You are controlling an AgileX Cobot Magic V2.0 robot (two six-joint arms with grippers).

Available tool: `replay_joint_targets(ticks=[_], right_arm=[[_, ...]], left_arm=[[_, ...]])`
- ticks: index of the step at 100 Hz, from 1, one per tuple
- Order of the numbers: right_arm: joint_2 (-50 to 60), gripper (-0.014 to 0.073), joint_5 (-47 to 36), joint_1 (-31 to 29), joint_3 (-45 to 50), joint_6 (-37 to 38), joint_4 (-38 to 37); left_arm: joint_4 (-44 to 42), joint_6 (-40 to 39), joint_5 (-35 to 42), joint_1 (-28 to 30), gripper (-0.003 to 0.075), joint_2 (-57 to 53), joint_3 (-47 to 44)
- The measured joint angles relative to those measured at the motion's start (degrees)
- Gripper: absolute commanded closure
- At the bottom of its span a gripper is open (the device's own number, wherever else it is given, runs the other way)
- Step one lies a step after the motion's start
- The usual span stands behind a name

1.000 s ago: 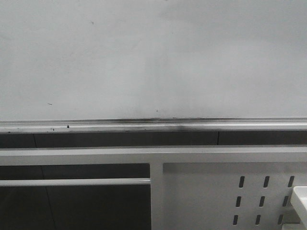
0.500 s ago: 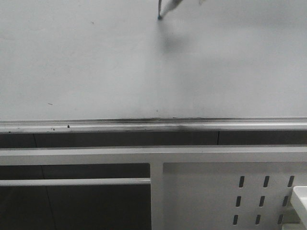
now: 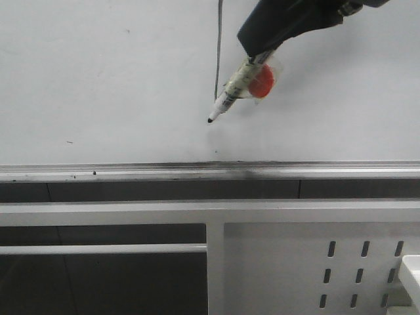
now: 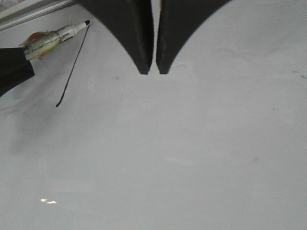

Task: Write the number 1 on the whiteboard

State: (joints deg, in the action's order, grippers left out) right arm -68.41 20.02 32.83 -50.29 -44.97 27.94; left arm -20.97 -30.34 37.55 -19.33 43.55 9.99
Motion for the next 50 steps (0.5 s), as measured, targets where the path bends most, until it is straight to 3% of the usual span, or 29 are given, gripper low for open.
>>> replay_joint_targets(ticks=[15, 25, 50], right_arm=[[3.9, 0.0663, 8.0, 3.8, 0.0, 0.0, 0.3], [5.5, 0.0663, 13.6, 4.8, -1.2, 0.0, 0.3], [3.5, 0.0663, 22.2, 5.3, -8.0, 0.0, -0.6]], left_arm=[[-11.3, 0.0, 5.1, 0.0, 0.0734, 0.0, 0.0], [-21.0, -1.3, 7.3, 0.0, 0.0687, 0.0, 0.0], [-45.7, -10.3, 6.7, 0.0, 0.0451, 0.0, 1.9]])
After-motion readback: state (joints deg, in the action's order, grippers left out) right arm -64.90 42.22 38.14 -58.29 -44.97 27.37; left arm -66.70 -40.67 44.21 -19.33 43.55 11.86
